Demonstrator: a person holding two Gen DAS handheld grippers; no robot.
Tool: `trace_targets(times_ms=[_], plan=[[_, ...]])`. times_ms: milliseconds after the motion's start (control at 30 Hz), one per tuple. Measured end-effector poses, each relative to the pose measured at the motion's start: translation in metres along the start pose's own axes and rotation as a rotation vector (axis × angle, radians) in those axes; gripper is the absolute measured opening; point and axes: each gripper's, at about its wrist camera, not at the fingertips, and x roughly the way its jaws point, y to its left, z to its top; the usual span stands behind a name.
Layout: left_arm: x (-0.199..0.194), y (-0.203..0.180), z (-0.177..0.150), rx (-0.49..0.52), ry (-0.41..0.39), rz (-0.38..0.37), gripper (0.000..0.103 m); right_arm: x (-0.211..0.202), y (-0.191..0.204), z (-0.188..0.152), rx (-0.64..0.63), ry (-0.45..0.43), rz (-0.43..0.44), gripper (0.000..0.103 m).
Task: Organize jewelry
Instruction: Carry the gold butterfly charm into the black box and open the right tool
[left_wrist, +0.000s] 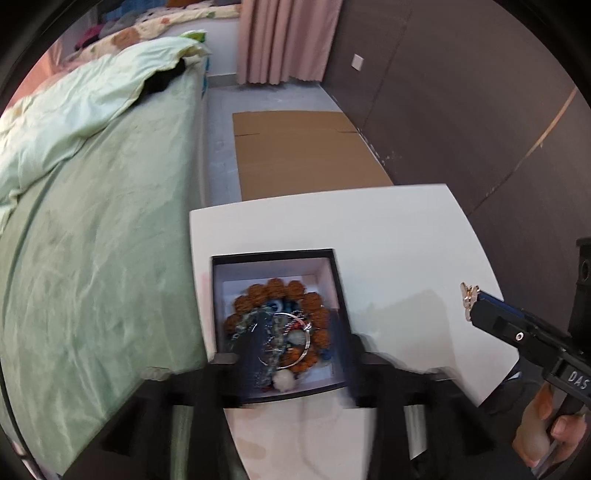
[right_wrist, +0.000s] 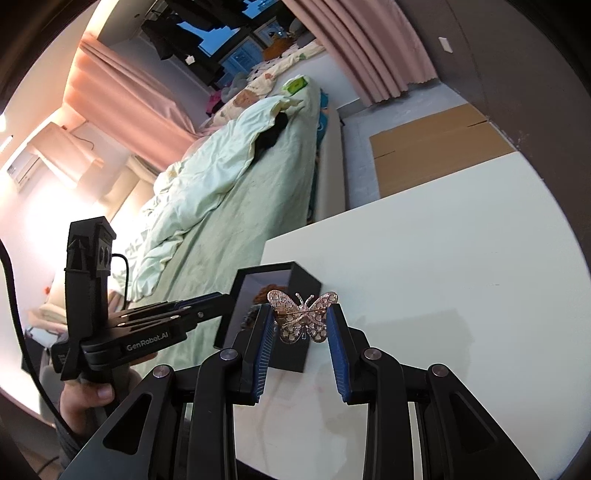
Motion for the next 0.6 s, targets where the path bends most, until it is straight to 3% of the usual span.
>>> trace_targets(times_ms=[33,600], plan=[[-0.004,0.007,-0.001,-0.014,-0.017,-0.003,0.082,0.004,0.003,0.0,-0.005,0.002,0.004,0.03],[-0.037,0.067,-0.023,-0.102,-0.078,-0.015,0.083,0.054,0.056,0.003,-0.097,0.04,0.099,0.03]])
